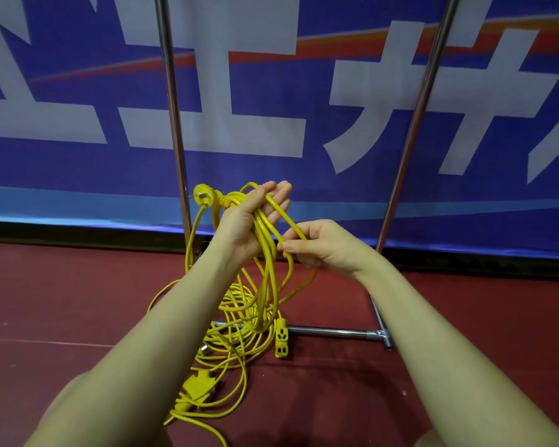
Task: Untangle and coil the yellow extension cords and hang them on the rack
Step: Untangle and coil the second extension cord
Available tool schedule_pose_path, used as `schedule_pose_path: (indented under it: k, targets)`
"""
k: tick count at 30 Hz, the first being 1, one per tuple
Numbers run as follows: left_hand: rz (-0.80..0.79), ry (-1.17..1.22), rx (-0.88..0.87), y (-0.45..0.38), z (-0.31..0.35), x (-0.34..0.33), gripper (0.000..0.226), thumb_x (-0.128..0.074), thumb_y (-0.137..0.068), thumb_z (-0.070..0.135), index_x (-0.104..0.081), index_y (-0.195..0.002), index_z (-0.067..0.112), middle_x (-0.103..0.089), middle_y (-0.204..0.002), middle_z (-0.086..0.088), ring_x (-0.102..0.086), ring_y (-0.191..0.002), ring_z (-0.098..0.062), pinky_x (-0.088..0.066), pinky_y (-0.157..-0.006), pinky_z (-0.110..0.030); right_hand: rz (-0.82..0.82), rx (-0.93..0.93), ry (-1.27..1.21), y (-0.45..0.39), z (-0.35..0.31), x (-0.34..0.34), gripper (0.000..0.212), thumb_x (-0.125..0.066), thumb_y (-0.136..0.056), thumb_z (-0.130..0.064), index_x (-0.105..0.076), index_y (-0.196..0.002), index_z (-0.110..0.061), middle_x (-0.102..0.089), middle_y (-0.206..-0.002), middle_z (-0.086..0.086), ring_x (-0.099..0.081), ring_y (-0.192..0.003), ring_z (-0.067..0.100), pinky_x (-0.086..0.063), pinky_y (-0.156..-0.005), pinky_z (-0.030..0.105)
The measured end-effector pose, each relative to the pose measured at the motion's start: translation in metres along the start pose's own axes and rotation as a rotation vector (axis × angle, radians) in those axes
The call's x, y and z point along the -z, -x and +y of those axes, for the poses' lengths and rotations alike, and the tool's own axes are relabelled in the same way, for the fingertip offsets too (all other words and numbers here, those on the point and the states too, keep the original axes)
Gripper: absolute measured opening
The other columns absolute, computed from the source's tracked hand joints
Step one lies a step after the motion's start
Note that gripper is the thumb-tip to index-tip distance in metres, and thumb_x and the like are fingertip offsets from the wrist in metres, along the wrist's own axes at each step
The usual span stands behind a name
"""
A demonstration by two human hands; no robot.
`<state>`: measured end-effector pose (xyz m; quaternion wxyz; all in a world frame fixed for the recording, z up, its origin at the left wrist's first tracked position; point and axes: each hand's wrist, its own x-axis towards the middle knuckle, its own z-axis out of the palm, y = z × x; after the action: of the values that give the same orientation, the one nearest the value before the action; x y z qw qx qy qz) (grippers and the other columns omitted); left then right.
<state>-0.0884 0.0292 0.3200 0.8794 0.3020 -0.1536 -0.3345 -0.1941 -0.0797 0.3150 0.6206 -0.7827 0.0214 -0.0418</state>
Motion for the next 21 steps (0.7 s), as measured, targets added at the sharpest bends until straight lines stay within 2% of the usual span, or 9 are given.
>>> schedule_pose_path:
  k: [3,6,9,12,15,18,21]
  targets:
    - [0.029,0.037,-0.033,-0.002,0.002,0.0,0.019,-0.038,-0.1,0.009,-0.054,-0.096,0.0,-0.073,-0.082,-0.013,-0.072,-0.077,-0.017,-0.058,-0.075,-0.03,0.089,-0.008,-0.077,-0.004,0.003,0.002,0.005,-0.06,-0.089,-0.005,-0.057,-0.091,-0.009,-0.063,-0.063,-0.004,-0.045,-0.044,0.006,-0.036,-0.046,0.014]
    - [0.056,0.095,-0.065,-0.005,0.006,0.002,0.019,-0.037,-0.101,0.01,-0.052,-0.092,0.003,-0.073,-0.079,-0.013,-0.072,-0.075,-0.017,-0.057,-0.072,-0.035,0.106,-0.03,0.043,-0.003,0.01,0.006,0.009,-0.055,-0.094,-0.01,-0.06,-0.086,-0.011,-0.064,-0.075,0.001,-0.057,-0.052,0.005,-0.04,-0.053,0.013]
    - [0.053,0.117,-0.082,-0.008,0.011,0.005,0.02,-0.037,-0.101,0.013,-0.053,-0.094,0.005,-0.073,-0.082,-0.012,-0.072,-0.077,-0.018,-0.057,-0.074,-0.037,0.153,0.0,0.072,-0.002,0.018,0.008,0.02,-0.05,-0.097,-0.011,-0.064,-0.083,-0.01,-0.056,-0.065,0.0,-0.053,-0.05,0.006,-0.044,-0.056,0.016]
    - [0.02,0.07,-0.061,-0.009,0.012,0.008,0.023,-0.037,-0.102,0.019,-0.054,-0.1,0.005,-0.074,-0.086,-0.01,-0.072,-0.081,-0.017,-0.057,-0.078,-0.033,0.182,0.064,-0.023,-0.003,0.009,0.002,0.025,-0.044,-0.099,-0.011,-0.063,-0.083,-0.009,-0.045,-0.053,-0.005,-0.035,-0.041,0.006,-0.033,-0.049,0.021]
    - [-0.022,0.003,-0.034,-0.006,0.008,0.006,0.024,-0.037,-0.102,0.021,-0.054,-0.103,0.005,-0.074,-0.09,-0.008,-0.072,-0.084,-0.016,-0.056,-0.08,-0.03,0.105,0.054,-0.002,-0.003,-0.004,-0.003,0.026,-0.043,-0.1,-0.014,-0.061,-0.083,-0.007,-0.038,-0.05,-0.004,-0.026,-0.038,0.006,-0.027,-0.046,0.022]
    - [-0.051,0.03,-0.045,-0.004,0.008,0.003,0.018,-0.036,-0.101,0.014,-0.051,-0.099,0.004,-0.074,-0.09,-0.01,-0.072,-0.084,-0.018,-0.056,-0.08,-0.03,0.127,0.039,0.044,-0.004,-0.005,-0.002,0.021,-0.05,-0.098,-0.017,-0.062,-0.086,-0.005,-0.041,-0.051,-0.003,-0.03,-0.037,0.007,-0.028,-0.043,0.02]
    - [-0.04,0.114,-0.066,-0.005,0.012,0.004,0.015,-0.035,-0.1,0.006,-0.049,-0.095,0.005,-0.073,-0.086,-0.012,-0.072,-0.081,-0.019,-0.057,-0.078,-0.034,0.188,-0.003,-0.03,-0.004,0.001,0.002,0.01,-0.057,-0.093,-0.012,-0.058,-0.085,-0.007,-0.052,-0.051,-0.001,-0.045,-0.038,0.008,-0.037,-0.041,0.018]
